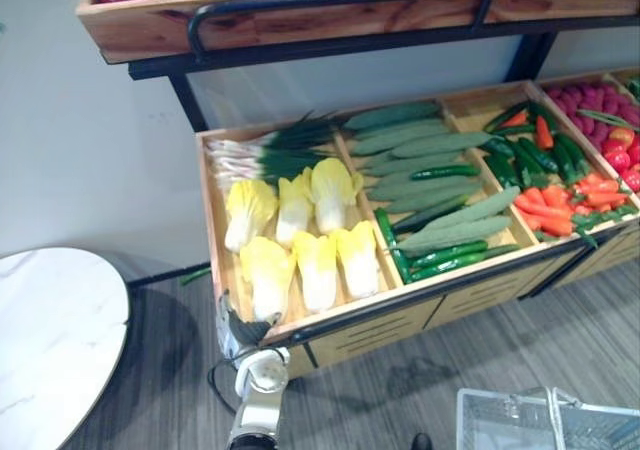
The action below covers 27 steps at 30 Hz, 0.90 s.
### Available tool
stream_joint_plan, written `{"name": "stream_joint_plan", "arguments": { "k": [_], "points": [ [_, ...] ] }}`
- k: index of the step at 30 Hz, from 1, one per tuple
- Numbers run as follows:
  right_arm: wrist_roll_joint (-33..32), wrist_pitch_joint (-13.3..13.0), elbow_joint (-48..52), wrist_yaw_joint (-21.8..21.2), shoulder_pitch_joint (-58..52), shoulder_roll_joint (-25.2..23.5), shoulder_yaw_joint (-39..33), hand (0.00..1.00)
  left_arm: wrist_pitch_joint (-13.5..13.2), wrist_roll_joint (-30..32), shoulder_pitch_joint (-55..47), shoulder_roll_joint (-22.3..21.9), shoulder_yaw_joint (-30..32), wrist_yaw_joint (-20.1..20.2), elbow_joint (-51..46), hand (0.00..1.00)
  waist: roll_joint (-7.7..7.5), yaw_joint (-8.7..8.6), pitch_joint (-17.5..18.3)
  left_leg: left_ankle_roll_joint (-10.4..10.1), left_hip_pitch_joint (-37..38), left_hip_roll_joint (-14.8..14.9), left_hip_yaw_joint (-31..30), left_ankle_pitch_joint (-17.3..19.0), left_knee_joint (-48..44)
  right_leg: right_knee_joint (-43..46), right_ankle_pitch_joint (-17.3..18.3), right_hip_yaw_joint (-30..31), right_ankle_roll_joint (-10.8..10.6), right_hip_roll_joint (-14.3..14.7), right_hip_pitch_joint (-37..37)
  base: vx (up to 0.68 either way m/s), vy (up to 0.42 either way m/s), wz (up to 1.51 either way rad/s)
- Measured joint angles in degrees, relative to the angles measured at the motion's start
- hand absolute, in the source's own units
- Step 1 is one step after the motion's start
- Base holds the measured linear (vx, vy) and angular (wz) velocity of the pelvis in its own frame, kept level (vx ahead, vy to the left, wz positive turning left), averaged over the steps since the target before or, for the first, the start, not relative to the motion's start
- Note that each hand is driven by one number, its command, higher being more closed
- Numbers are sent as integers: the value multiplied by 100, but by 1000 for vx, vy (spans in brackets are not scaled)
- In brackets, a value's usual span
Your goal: Pick vegetable in the basket
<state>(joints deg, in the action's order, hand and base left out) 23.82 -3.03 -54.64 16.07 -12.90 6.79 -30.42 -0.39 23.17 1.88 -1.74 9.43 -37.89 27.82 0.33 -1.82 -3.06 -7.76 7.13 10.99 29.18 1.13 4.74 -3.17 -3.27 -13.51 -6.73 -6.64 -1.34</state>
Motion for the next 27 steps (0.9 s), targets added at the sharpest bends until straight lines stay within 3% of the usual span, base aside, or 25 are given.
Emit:
{"name": "stream_joint_plan", "arguments": {
  "k": [15,27],
  "points": [
    [-7,-12,-261,2,445,356,183,100,48,-58,493,165,117,-349,570,0,126,-133,-279,2,-248,-14,-138,1,-86,16,-22,76,33,-1,-256,-35,-39,-2],
    [-10,-23,-366,126,570,414,379,100,38,-57,578,237,-31,-410,628,0,100,-149,-345,3,-326,-19,-182,1,-89,-1,-54,98,53,9,-341,-19,-33,-1]
  ]
}}
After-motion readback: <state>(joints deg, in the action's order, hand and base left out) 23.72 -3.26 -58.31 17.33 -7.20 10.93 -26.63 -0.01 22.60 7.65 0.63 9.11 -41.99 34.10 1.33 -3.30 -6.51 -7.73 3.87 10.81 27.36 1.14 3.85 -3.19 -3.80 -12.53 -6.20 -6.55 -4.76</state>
